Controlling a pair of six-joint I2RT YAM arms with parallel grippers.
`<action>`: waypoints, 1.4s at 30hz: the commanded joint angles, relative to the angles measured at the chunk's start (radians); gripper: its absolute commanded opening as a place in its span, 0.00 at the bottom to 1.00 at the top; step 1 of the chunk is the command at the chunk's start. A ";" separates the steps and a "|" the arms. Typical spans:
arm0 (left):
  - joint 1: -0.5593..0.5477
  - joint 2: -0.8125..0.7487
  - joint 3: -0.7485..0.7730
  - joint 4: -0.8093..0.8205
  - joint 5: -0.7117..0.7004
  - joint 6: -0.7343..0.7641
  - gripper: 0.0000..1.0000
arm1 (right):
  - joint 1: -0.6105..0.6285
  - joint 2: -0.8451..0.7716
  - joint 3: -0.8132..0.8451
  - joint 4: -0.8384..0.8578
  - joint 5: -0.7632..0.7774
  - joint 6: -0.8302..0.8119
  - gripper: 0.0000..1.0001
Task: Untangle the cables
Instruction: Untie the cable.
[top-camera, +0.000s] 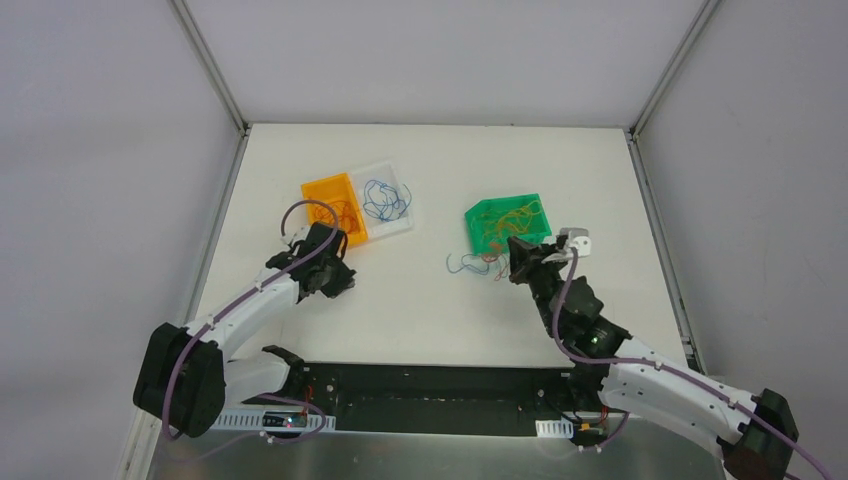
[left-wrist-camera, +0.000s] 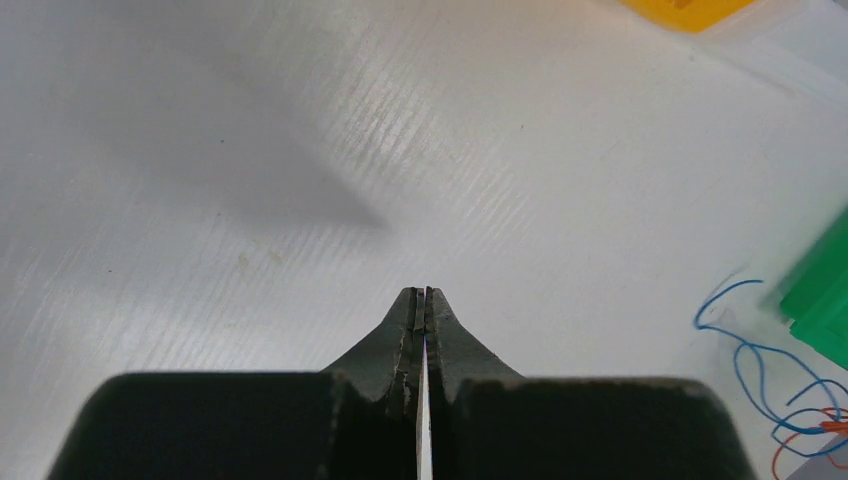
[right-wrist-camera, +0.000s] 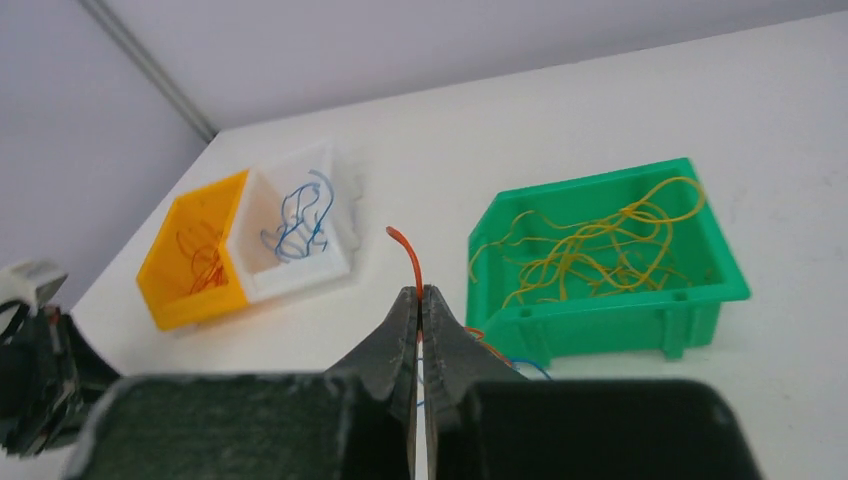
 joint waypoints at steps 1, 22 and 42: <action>0.004 -0.076 -0.008 -0.070 -0.101 -0.020 0.00 | -0.054 -0.107 -0.023 0.015 0.165 0.091 0.00; -0.002 -0.084 0.073 -0.179 -0.114 0.071 0.00 | -0.120 -0.104 0.165 -0.193 -0.083 0.116 0.00; -0.228 0.039 0.230 0.049 0.066 0.395 0.50 | -0.118 0.036 0.617 -0.573 -0.475 0.161 0.00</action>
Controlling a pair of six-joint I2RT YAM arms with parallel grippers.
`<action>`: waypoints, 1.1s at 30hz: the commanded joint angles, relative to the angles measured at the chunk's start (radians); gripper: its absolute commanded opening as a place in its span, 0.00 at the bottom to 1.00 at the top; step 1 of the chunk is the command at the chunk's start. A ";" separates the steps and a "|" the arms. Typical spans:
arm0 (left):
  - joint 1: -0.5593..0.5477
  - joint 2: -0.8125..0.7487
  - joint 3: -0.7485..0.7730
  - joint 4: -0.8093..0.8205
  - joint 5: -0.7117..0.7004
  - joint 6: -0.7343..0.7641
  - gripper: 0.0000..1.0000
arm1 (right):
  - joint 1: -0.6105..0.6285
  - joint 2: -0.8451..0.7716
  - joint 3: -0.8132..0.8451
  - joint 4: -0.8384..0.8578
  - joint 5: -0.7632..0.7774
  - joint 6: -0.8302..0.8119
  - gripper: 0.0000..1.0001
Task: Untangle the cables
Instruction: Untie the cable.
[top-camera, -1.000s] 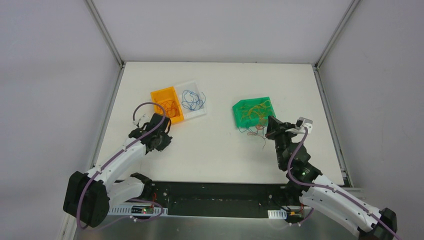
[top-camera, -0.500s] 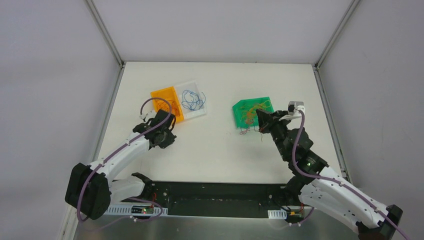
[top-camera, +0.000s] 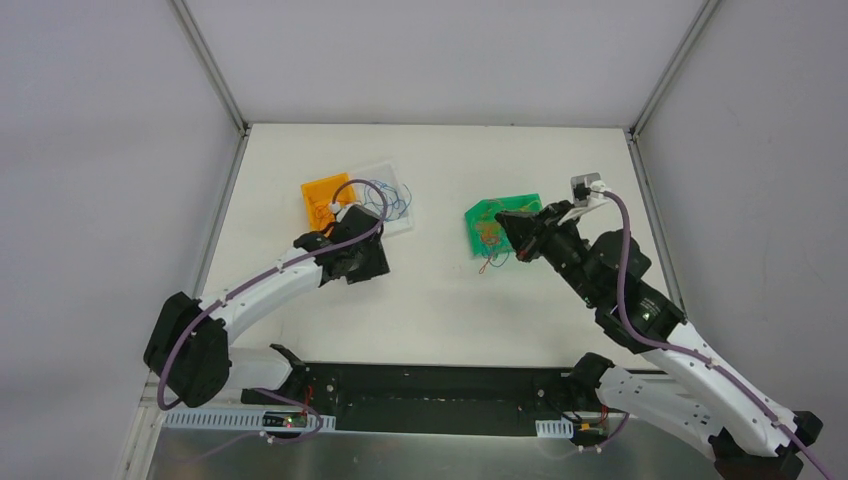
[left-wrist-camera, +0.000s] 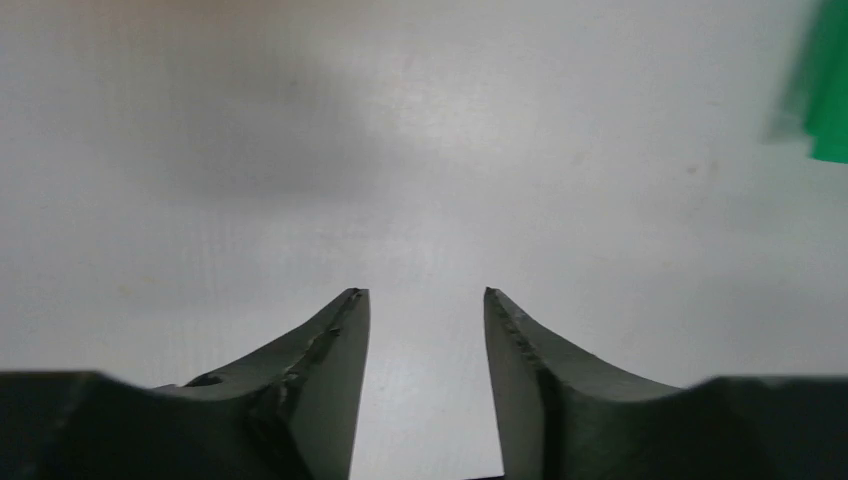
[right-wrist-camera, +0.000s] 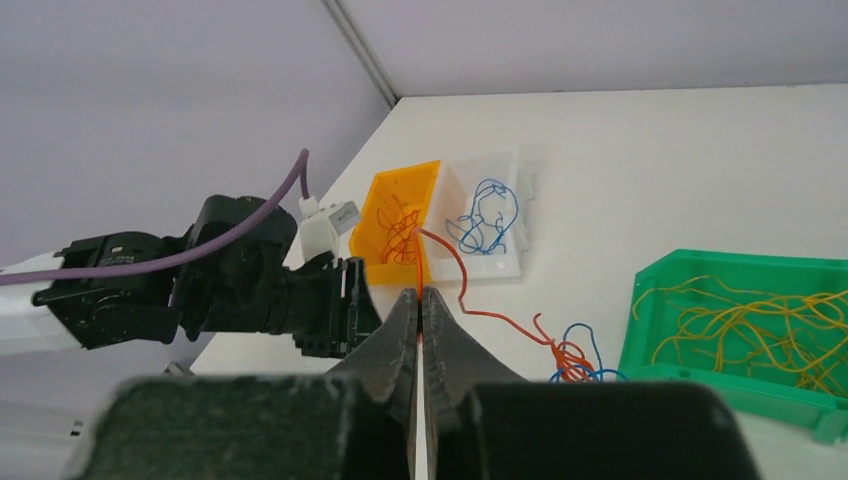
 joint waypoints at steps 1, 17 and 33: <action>-0.004 -0.142 -0.037 0.206 0.175 0.193 0.63 | -0.004 0.013 0.087 -0.069 -0.098 0.029 0.00; -0.074 -0.315 -0.458 1.226 0.473 0.612 0.99 | -0.004 0.156 0.345 -0.161 -0.240 0.105 0.00; -0.113 -0.249 -0.402 1.337 0.464 0.813 0.94 | -0.003 0.242 0.461 -0.168 -0.304 0.142 0.00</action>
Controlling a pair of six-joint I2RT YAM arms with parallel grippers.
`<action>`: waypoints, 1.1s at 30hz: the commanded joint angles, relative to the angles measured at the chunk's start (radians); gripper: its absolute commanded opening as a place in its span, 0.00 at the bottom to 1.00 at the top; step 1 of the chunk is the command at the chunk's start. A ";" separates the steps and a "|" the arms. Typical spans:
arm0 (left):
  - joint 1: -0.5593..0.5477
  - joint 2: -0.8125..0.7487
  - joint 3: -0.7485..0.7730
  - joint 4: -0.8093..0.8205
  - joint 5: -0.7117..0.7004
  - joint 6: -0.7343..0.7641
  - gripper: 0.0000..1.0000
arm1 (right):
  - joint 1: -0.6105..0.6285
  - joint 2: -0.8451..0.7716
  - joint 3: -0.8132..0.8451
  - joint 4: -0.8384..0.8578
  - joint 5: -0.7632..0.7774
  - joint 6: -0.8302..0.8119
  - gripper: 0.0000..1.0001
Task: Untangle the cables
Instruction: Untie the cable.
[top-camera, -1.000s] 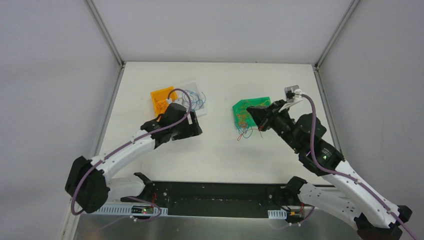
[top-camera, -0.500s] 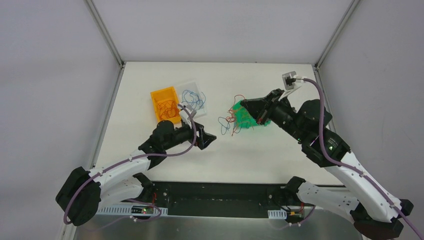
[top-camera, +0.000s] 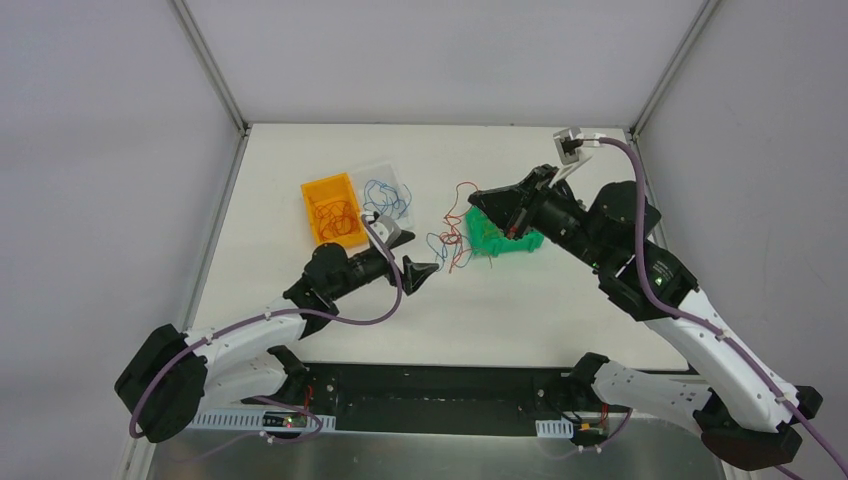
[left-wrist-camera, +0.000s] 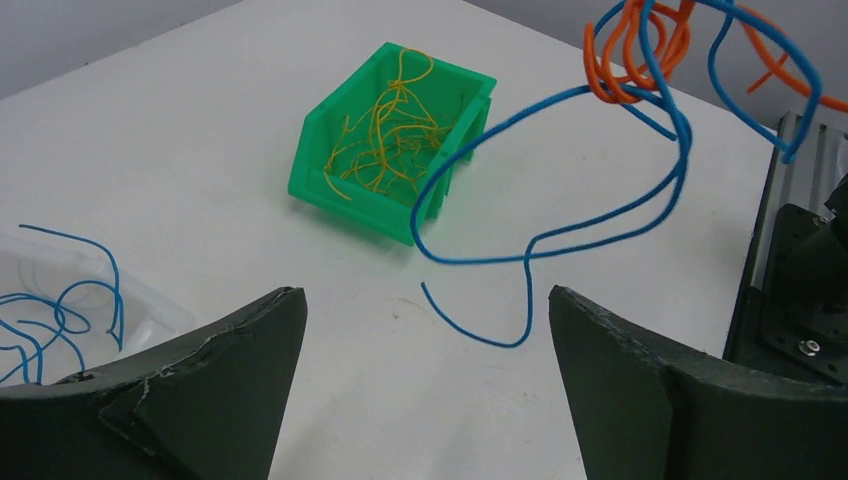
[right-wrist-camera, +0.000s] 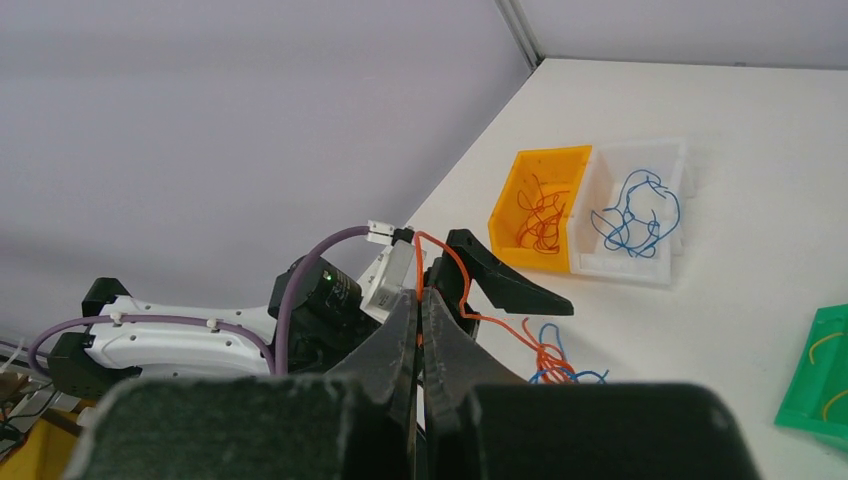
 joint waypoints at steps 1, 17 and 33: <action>-0.008 0.018 0.048 0.105 0.022 0.060 0.94 | -0.004 0.005 0.056 0.022 -0.036 0.028 0.00; -0.035 0.034 0.061 0.176 0.082 0.177 0.87 | -0.003 0.030 0.081 0.026 -0.038 0.040 0.00; -0.054 0.137 0.158 0.191 0.181 0.192 0.78 | -0.004 0.053 0.100 0.049 -0.055 0.062 0.00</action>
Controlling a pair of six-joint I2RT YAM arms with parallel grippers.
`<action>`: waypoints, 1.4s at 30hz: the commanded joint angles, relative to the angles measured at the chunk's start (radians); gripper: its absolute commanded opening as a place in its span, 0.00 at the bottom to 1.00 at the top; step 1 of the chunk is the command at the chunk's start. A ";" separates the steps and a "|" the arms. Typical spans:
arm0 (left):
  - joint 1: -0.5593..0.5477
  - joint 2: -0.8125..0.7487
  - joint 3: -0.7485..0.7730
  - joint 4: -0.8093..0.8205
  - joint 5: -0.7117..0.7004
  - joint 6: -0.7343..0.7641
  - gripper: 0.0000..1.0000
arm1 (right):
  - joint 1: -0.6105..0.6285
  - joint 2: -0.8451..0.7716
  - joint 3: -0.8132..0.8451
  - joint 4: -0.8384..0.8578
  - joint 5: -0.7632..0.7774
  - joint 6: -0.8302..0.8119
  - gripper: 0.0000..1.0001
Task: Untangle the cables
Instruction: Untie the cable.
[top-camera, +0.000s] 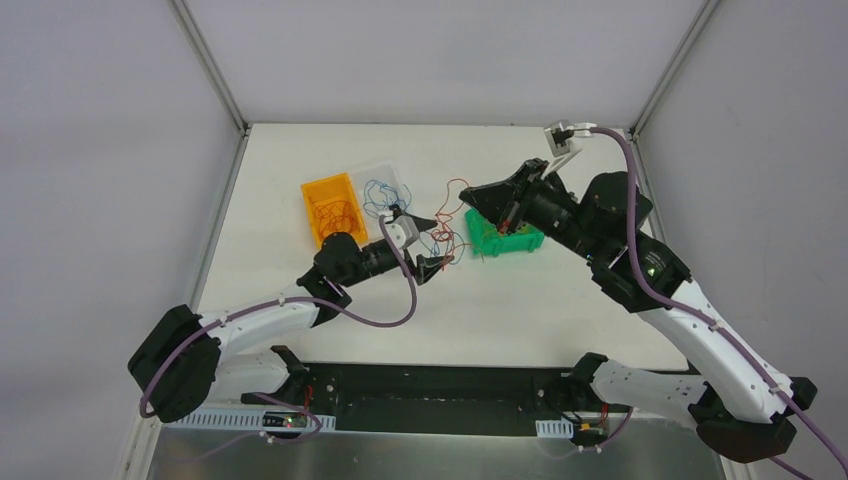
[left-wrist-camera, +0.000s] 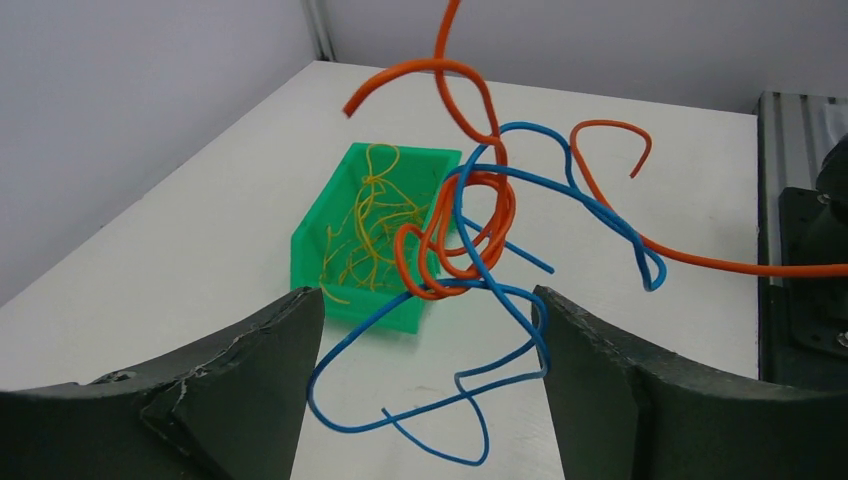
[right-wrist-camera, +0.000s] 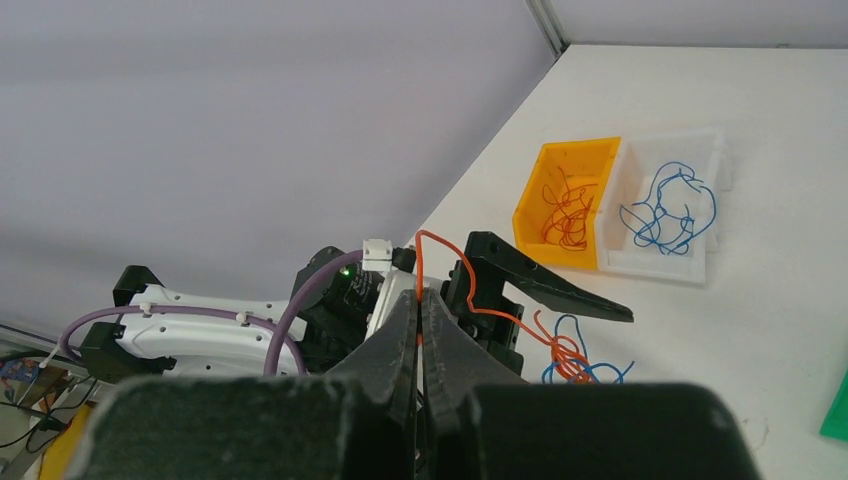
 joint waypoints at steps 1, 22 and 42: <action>-0.024 0.036 0.055 0.092 0.094 0.008 0.78 | -0.004 0.001 0.053 0.054 -0.016 0.017 0.00; -0.011 -0.071 -0.210 -0.145 -0.498 -0.394 0.00 | -0.004 -0.262 0.062 -0.098 0.498 -0.204 0.00; 0.181 -0.467 -0.119 -0.887 -0.793 -0.711 0.00 | -0.004 -0.371 -0.068 -0.175 0.678 -0.202 0.00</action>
